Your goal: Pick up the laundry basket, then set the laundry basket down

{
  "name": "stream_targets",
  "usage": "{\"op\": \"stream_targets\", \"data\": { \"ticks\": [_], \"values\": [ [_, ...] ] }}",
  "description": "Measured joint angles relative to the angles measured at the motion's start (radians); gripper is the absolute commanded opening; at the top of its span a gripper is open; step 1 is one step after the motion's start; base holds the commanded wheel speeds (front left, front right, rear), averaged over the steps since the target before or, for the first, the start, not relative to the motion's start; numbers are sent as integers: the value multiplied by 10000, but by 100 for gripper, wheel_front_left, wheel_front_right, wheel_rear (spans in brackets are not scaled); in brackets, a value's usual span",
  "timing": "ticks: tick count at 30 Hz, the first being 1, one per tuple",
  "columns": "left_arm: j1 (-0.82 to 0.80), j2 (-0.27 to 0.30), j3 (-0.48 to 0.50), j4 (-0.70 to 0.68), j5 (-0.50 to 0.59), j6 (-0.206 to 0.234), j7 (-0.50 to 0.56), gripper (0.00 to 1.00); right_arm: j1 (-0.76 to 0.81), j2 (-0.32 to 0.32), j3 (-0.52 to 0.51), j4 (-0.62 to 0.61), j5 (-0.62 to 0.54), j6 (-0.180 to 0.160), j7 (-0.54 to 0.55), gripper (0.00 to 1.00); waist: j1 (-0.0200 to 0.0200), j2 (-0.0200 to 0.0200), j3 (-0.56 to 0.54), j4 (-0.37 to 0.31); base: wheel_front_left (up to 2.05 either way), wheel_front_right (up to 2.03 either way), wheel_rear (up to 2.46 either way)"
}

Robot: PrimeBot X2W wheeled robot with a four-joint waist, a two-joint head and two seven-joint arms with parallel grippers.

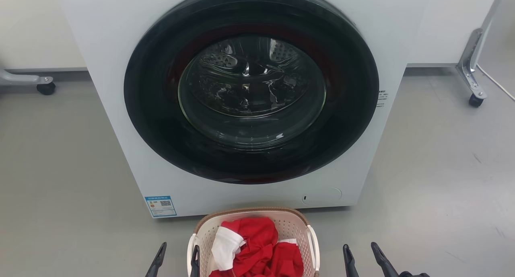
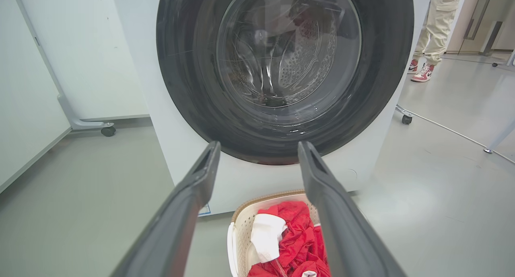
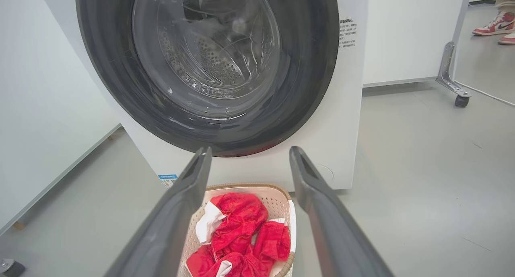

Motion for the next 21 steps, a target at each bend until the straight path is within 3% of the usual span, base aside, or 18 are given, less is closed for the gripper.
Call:
{"op": "stream_targets", "data": {
  "ticks": [21],
  "values": [
    [1, -173, 372, -119, -499, -12, 0, 100, 12, 19, -554, -395, 19, -10, -2, 100, 0, 0, 10, -54, 0, 0, 0]
  ]
}}
